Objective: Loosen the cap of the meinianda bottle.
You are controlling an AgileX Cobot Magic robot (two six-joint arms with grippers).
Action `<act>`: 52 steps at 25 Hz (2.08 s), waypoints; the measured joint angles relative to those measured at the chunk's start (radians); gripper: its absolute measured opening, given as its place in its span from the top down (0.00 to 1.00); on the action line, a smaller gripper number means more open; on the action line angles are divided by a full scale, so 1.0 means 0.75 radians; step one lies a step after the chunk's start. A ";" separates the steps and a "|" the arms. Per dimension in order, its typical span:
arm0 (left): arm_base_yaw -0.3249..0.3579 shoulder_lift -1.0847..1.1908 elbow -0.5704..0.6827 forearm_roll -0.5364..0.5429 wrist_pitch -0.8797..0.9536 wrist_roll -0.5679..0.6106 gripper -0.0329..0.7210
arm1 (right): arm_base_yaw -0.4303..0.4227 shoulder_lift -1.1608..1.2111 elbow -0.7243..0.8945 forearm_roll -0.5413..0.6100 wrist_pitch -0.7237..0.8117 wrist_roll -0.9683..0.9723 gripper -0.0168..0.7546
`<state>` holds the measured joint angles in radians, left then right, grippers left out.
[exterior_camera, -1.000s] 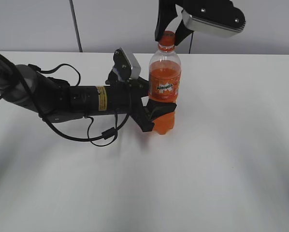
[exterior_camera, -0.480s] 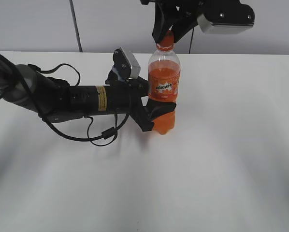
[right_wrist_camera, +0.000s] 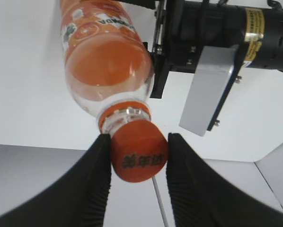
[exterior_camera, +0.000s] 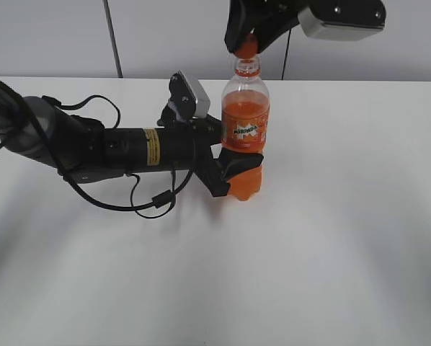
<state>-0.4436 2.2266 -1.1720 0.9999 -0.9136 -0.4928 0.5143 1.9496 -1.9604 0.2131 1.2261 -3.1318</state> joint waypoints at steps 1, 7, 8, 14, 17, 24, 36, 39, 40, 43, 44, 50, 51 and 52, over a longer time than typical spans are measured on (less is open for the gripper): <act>0.000 0.000 0.000 0.000 0.000 0.001 0.40 | 0.000 -0.012 0.000 0.012 -0.001 0.000 0.62; -0.001 0.000 0.000 0.001 0.000 0.001 0.40 | 0.001 -0.031 -0.008 0.026 -0.005 0.000 0.62; -0.001 0.000 0.000 0.001 0.000 0.001 0.40 | 0.001 -0.034 -0.008 0.022 -0.007 0.011 0.62; -0.001 0.000 0.000 0.001 0.000 0.001 0.40 | 0.001 -0.101 -0.008 -0.135 -0.033 0.536 0.63; -0.001 0.000 0.000 0.001 0.001 0.001 0.40 | 0.001 -0.118 -0.009 -0.235 -0.044 1.049 0.63; -0.001 0.000 0.000 0.001 0.001 0.001 0.40 | -0.006 -0.118 -0.009 -0.373 -0.074 2.428 0.63; -0.001 0.000 0.000 0.001 0.001 0.001 0.40 | -0.047 -0.103 -0.009 -0.430 -0.020 4.065 0.63; -0.001 0.000 0.000 0.001 0.001 0.001 0.40 | -0.135 -0.101 -0.009 -0.335 -0.019 4.119 0.63; -0.001 0.000 0.000 0.002 0.001 0.001 0.40 | -0.167 -0.100 -0.009 -0.311 -0.019 4.124 0.63; -0.001 0.000 0.000 0.002 0.001 0.001 0.40 | -0.279 -0.098 -0.009 -0.275 -0.016 4.135 0.63; -0.001 0.000 0.000 0.002 0.001 0.001 0.40 | -0.309 -0.098 -0.009 -0.276 -0.016 4.136 0.63; -0.001 0.000 0.000 0.002 0.001 0.001 0.41 | -0.511 -0.094 0.023 -0.150 -0.015 4.129 0.63; -0.001 0.000 0.000 0.002 0.001 0.001 0.41 | -0.534 -0.089 0.040 -0.137 -0.015 4.127 0.63; -0.001 0.000 0.000 0.002 0.001 0.001 0.41 | -0.559 -0.084 0.060 -0.131 -0.015 4.120 0.63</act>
<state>-0.4445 2.2266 -1.1720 1.0014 -0.9126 -0.4918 0.0954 1.8865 -1.9152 0.1148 1.2148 -0.0421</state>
